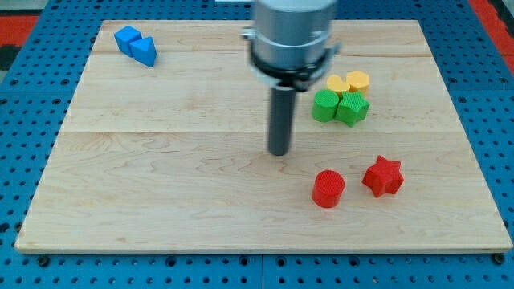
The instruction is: Push the red circle into red star
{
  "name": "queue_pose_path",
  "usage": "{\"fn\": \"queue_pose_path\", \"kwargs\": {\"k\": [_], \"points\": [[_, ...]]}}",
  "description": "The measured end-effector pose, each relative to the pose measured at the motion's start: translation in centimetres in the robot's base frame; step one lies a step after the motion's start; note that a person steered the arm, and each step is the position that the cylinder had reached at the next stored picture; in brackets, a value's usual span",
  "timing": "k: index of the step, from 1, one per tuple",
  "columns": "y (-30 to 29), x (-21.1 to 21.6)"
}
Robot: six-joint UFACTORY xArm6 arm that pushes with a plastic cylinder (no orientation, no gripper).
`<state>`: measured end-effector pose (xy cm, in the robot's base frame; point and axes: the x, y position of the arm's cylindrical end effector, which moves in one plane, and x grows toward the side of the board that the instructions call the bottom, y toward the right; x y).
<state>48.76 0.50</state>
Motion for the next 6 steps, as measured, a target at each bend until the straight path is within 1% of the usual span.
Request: {"fn": "queue_pose_path", "kwargs": {"k": [1,3,4,5,6], "points": [[1.1,5.8],[12.1,6.2],[16.3,7.1],[17.2,10.9],[23.0,9.9]]}}
